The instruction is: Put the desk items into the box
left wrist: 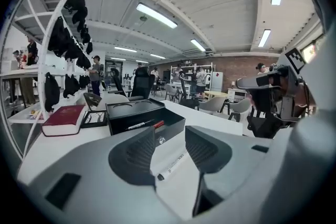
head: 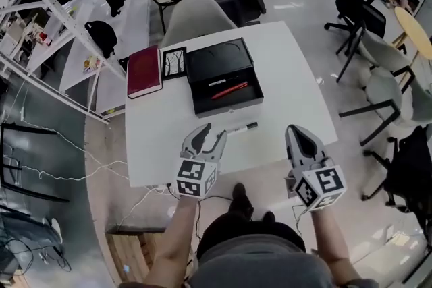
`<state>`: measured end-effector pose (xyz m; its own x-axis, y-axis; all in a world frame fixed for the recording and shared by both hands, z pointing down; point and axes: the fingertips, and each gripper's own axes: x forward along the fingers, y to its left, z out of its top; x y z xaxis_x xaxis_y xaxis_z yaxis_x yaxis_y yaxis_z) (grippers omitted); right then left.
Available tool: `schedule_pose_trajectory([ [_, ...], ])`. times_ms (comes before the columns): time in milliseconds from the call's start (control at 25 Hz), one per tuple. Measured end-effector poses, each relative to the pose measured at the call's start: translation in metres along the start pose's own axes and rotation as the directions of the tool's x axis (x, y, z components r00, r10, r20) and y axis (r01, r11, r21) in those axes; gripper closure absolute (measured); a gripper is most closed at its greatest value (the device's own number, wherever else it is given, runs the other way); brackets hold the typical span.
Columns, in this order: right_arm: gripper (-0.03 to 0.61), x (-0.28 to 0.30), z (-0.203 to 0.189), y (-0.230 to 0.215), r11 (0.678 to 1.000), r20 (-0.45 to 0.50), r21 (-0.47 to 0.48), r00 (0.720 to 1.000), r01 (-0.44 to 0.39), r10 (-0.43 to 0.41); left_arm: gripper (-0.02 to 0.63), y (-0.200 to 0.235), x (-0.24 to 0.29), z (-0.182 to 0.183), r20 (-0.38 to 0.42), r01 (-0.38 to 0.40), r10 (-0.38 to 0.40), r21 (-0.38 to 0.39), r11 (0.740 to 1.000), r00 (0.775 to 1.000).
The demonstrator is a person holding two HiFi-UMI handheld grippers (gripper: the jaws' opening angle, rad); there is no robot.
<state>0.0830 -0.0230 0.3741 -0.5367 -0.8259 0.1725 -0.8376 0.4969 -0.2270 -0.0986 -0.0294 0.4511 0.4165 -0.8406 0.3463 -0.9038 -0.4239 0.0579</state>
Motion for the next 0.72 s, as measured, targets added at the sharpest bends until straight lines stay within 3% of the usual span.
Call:
schedule_pose_trajectory([
  [240,0.574,0.008,-0.005,-0.011,0.998,-0.013,0.017,0.998,0.065,-0.065,0.44,-0.013,0.03,-0.017,-0.112,0.144,-0.135,0.084,0.986,0.985],
  [720,0.574,0.008,-0.013,-0.023,0.986,-0.032,0.038,0.986,0.163,-0.162,0.44,-0.029,0.063,-0.059,-0.351,0.37,-0.283,0.214,0.904,0.893],
])
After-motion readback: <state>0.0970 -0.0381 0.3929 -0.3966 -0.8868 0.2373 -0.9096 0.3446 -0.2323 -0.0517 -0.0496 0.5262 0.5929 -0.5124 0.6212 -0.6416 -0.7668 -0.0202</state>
